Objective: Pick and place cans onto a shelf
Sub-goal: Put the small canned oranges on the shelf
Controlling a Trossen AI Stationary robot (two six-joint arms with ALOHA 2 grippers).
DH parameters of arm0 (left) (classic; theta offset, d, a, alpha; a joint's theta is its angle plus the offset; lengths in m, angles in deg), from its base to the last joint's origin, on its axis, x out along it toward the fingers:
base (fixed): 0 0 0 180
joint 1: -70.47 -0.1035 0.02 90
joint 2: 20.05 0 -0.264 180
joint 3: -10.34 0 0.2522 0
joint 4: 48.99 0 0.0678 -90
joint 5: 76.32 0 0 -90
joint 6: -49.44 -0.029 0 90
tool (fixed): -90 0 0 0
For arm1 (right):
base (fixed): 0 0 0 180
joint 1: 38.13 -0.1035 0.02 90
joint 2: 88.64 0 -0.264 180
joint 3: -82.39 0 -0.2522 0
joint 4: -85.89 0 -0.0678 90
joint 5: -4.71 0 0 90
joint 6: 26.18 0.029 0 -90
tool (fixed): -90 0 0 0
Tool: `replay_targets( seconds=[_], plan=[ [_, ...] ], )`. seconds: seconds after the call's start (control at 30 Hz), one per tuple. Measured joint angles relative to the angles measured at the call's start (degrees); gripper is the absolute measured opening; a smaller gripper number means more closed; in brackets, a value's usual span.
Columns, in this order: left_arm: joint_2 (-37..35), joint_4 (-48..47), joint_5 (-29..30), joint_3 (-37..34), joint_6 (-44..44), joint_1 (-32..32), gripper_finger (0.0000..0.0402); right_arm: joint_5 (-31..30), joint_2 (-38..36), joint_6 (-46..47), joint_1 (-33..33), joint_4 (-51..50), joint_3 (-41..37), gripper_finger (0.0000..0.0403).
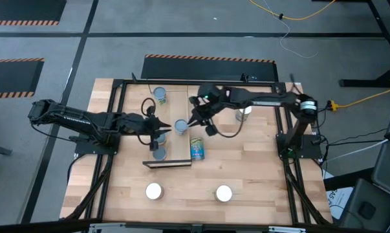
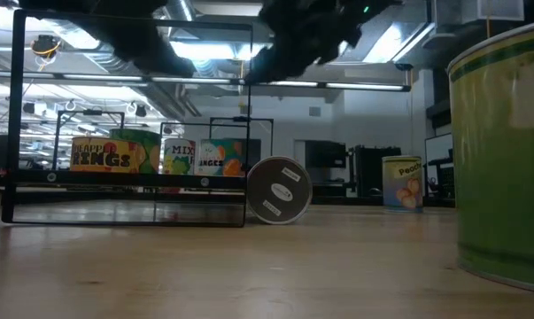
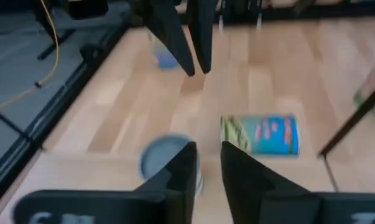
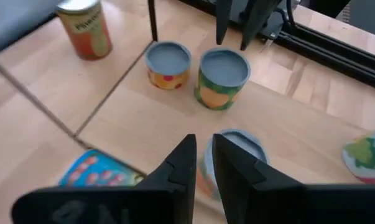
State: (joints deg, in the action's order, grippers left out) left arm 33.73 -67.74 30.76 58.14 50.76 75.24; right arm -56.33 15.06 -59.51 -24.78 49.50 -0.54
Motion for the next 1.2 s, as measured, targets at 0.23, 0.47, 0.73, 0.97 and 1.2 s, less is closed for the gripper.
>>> replay_targets(
  seconds=[0.23, 0.47, 0.73, 0.97, 1.2],
  plan=[
    [1.0, 9.3, -0.6, 0.0, -4.3, 0.0, 0.0117, -0.4, -10.9, -0.1, 1.5, -10.2, -2.2, 0.0058],
    [6.3, 16.8, -5.7, 0.4, -9.4, -1.4, 0.0119, -0.4, -19.3, 0.7, 1.8, -6.2, -14.4, 0.0058],
    [14.6, 14.4, -12.7, 6.3, -9.0, -5.6, 0.0119, -0.9, -21.5, 1.8, 1.8, 0.0, -24.5, 0.0058],
    [21.2, 0.6, -16.4, 13.4, -7.9, -9.1, 0.0119, -0.9, -21.6, 1.8, 1.8, 0.6, -26.9, 0.0058],
    [24.4, -7.1, -19.5, 15.2, -7.9, -11.3, 0.0119, -0.9, -21.6, 1.8, 1.8, 1.1, -27.0, 0.0058]
  ],
)
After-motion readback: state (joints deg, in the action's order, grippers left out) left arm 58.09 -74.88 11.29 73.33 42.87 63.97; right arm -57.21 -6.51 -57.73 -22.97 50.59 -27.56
